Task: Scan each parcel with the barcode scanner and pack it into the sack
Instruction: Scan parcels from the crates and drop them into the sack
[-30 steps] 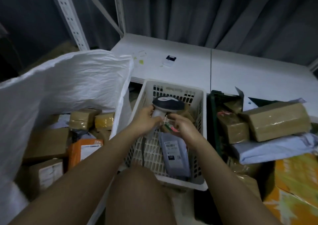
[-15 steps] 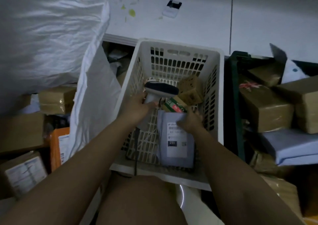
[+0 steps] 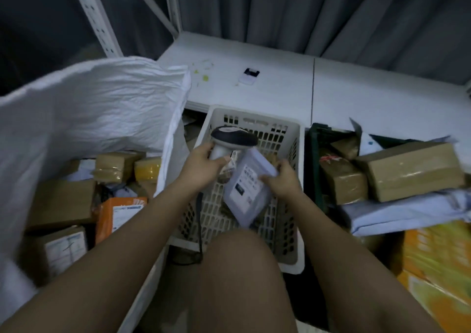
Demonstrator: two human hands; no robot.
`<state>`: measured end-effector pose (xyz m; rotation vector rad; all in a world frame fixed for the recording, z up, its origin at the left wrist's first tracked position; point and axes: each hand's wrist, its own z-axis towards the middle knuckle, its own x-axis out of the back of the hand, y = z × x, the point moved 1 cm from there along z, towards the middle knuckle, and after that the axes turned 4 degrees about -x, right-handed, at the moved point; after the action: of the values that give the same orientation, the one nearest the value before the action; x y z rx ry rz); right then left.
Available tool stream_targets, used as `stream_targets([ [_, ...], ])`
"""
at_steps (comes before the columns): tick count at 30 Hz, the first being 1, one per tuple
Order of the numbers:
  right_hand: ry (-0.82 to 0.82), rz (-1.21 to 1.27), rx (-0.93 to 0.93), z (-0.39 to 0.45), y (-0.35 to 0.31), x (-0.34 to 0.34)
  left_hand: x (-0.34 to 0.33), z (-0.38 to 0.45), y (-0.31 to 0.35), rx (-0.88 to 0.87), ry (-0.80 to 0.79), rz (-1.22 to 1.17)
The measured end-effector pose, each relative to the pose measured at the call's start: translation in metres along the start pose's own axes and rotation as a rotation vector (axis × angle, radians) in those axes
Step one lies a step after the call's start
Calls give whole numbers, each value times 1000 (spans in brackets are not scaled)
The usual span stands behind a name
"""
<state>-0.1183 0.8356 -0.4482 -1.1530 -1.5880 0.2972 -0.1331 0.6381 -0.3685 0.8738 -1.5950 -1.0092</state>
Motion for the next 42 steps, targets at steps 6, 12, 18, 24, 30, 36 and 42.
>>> stream_targets([
  [6,271,482,235,-83,-74,59,49,-59,49,-127,191,-127],
  [12,207,561,337,-146,-135,72,107,-115,68,-188,258,-143],
  [18,82,487,370,-179,-177,46,152,-158,59,-174,351,-215],
  [24,14,499,399,-185,-201,14,182,-191,41,-198,402,-337],
  [30,-6,415,419,-181,-211,-15,189,-205,19,-169,366,-320],
  [36,4,418,417,-180,-211,-24,184,-204,-7,-178,390,-201],
  [42,-16,388,438,-179,-211,-26,180,-201,-15,-170,398,-166],
])
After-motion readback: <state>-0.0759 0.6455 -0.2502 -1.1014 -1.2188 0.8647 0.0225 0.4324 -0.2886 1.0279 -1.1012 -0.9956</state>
